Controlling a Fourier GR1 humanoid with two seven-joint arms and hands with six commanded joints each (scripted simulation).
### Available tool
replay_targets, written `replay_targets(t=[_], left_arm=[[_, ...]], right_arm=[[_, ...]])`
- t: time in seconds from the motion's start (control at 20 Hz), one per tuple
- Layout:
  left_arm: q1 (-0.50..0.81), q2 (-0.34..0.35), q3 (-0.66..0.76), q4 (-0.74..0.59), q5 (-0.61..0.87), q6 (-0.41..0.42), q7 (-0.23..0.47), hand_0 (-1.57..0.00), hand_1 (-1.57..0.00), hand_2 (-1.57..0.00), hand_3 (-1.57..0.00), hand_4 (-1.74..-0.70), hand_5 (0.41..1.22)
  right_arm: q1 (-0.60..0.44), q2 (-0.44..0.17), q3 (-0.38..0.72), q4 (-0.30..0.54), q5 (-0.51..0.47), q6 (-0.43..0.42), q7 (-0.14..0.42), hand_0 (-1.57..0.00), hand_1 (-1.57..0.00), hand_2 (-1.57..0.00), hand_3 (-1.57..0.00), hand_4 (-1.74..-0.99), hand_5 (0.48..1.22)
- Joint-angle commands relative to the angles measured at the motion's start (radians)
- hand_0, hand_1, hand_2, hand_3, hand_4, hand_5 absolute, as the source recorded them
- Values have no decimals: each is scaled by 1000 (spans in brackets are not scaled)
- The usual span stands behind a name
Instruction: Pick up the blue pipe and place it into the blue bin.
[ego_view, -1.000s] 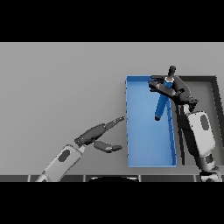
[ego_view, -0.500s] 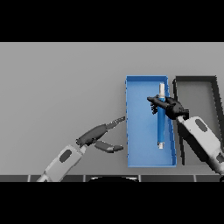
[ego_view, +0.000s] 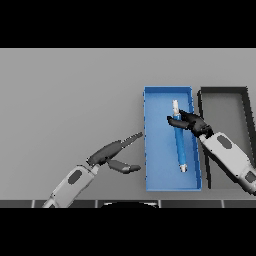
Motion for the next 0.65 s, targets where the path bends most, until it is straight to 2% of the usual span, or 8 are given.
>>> replay_targets(t=[0.0, 0.1, 0.15, 0.25, 0.3, 0.6], left_arm=[[3, -7, -4, 1, -2, 2, -5, 1, 1, 1, 1, -909, 457], [25, -10, -17, -9, -9, 7, -23, 1, 1, 1, 1, -914, 459], [12, -6, -5, -11, -4, 10, -5, 1, 1, 1, 1, -914, 460], [0, -6, -2, 3, -3, 3, -14, 1, 1, 1, 1, -916, 464], [6, -7, -3, -2, 6, -2, -9, 1, 1, 1, 1, -920, 465], [-10, -13, 9, 34, 12, -9, -26, 1, 1, 1, 1, -920, 468]], right_arm=[[-5, 7, 3, 4, 6, -8, 0, -56, -50, -48, -39, -1124, 738], [-6, 2, 10, 5, 22, -19, 6, -36, -32, -30, -24, -1122, 705], [1, 1, -1, 10, 9, -4, -17, -28, -25, -24, -19, -1120, 702], [-2, 1, -4, 3, 7, -13, -20, -18, -16, -15, -12, -1123, 689], [2, -5, -1, -7, 5, -15, -3, -14, -12, -12, -9, -1127, 680], [4, 5, -2, 5, 2, 10, -32, -9, -8, -7, -6, -1129, 677]])
